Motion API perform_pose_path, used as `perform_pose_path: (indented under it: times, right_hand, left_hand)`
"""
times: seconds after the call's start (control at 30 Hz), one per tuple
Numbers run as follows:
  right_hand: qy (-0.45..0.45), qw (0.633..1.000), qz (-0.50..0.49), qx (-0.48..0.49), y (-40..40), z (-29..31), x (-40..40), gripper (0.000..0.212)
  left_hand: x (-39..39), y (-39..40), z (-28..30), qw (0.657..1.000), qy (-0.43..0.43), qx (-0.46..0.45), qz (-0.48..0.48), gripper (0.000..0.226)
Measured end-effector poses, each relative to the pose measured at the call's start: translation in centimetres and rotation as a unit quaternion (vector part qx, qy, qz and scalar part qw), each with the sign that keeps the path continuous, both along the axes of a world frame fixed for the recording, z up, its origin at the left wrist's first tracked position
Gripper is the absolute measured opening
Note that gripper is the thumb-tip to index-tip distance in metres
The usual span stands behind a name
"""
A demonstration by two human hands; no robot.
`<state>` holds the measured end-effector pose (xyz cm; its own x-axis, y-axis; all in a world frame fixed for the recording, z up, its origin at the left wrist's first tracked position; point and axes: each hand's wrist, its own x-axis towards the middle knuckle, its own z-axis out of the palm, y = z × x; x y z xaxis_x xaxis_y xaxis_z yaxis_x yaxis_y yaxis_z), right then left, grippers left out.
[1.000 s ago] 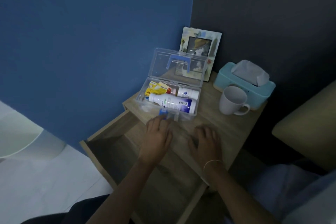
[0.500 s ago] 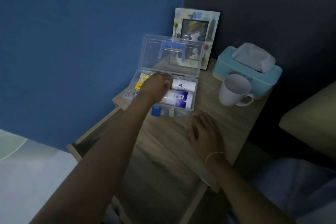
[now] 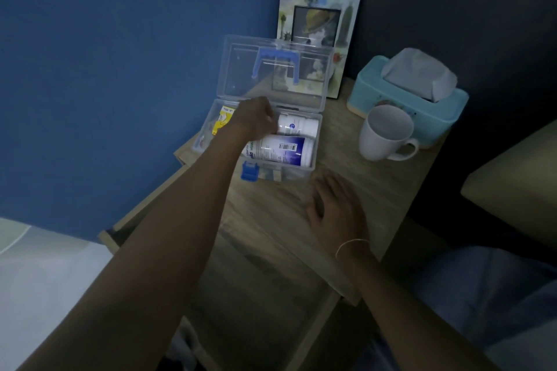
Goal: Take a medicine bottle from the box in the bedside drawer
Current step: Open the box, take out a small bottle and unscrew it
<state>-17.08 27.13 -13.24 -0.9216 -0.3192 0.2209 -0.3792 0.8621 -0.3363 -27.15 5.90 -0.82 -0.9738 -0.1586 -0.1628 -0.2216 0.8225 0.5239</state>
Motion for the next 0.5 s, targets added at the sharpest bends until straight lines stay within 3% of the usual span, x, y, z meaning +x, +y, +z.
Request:
perform_pose_path:
  times: [0.1, 0.2, 0.33, 0.43, 0.5]
  right_hand:
    - [0.002, 1.0, 0.003, 0.002, 0.1, 0.1, 0.0, 0.046]
    - [-0.006, 1.0, 0.006, -0.011, 0.1, 0.5, 0.5, 0.044]
    - [-0.049, 0.997, 0.012, -0.058, 0.3, 2.1, 0.9, 0.039]
    - [-0.167, 0.967, -0.006, -0.194, 0.3, 4.2, 0.8, 0.029]
    - [-0.248, 0.904, -0.054, -0.344, -0.3, 5.9, 2.2, 0.019]
  left_hand:
    - [1.8, 0.4, 0.4, 0.994, 0.1, 0.021, 0.05, 0.015]
    - [5.0, 0.8, 0.6, 0.978, 0.197, 0.048, 0.052, 0.029]
    - [10.2, 2.4, 1.1, 0.97, 0.23, 0.07, 0.027, 0.043]
    - [14.1, 3.7, 0.9, 0.971, 0.212, 0.109, 0.023, 0.039]
    - [16.6, 4.4, 0.5, 0.968, 0.211, 0.136, 0.013, 0.034]
